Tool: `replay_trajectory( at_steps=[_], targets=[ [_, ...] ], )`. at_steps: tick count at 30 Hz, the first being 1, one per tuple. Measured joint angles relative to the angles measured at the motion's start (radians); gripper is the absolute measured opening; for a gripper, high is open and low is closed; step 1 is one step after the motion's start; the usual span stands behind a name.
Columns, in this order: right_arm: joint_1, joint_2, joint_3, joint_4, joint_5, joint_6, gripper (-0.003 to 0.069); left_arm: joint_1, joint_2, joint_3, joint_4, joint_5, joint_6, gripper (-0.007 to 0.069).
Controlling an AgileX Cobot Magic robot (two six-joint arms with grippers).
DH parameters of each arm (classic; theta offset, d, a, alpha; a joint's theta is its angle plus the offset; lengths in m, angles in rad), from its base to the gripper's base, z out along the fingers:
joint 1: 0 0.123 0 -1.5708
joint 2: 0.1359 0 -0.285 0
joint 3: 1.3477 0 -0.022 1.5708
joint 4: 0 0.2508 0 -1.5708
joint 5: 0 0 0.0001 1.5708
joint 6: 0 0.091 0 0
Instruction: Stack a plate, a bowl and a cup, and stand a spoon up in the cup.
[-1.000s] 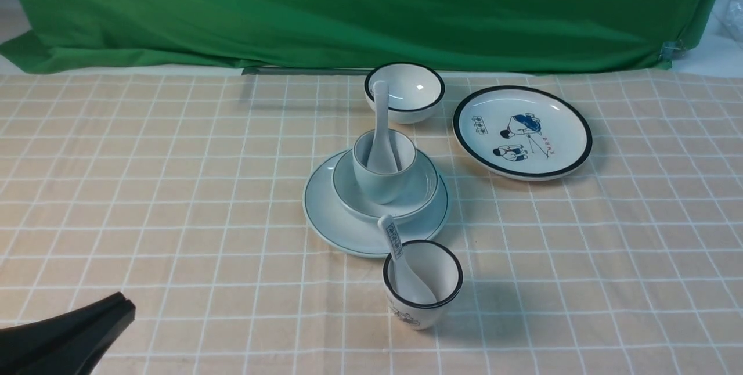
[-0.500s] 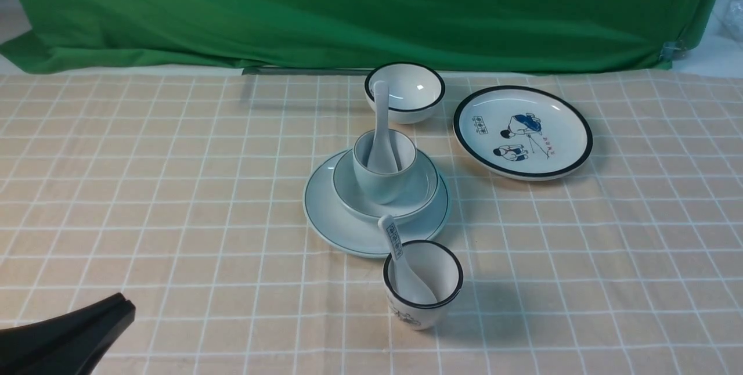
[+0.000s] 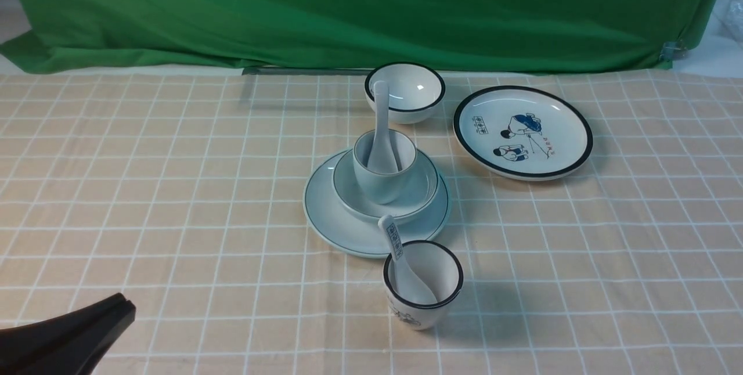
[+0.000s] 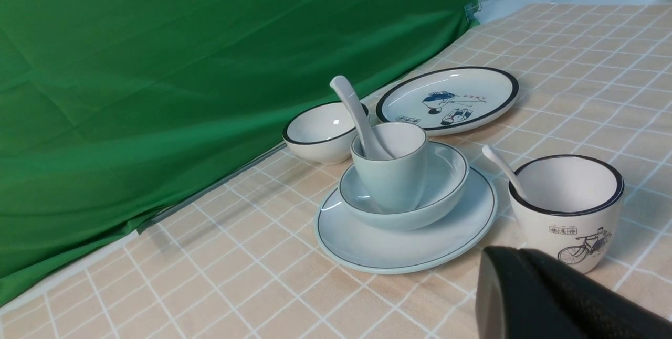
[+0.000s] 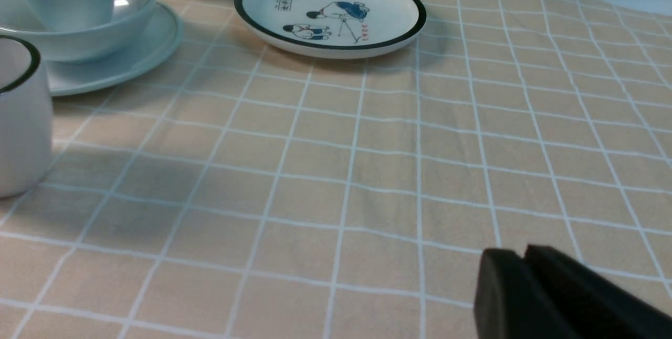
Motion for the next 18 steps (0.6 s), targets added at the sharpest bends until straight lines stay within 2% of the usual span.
replay_trajectory(
  at_steps=[5,7,8,9,10,12,14,18],
  targets=[
    [0.0,0.0,0.0,0.0,0.0,0.0,0.0097,0.032,-0.011,0.0,-0.001,-0.018,-0.007,0.0002],
    [0.0,-0.001,0.0,0.0,0.0,0.0,0.0107,0.155,-0.033,0.0,-0.023,-0.077,-0.091,0.0002],
    [0.0,-0.001,0.0,0.0,0.0,0.0,0.0108,0.168,-0.035,0.0,-0.024,-0.086,-0.1,0.0002],
    [0.0,-0.001,0.0,0.0,0.0,0.0,0.0112,0.288,-0.057,0.001,-0.033,-0.107,-0.183,0.0002],
    [0.0,-0.001,0.0,0.0,0.0,0.0,0.0113,0.303,-0.06,0.002,-0.033,-0.109,-0.192,0.0002],
    [0.0,-0.001,0.0,0.0,0.0,0.0,0.012,0.467,-0.103,0.033,-0.038,-0.109,-0.273,0.0002],
    [0.0,-0.001,0.0,0.0,0.0,0.0,0.0128,0.549,-0.149,0.087,-0.041,-0.083,-0.301,0.0002],
    [0.0,-0.001,0.0,0.0,-0.001,0.0,0.0139,0.597,-0.192,0.168,-0.041,0.006,-0.313,0.0002]
  ],
)
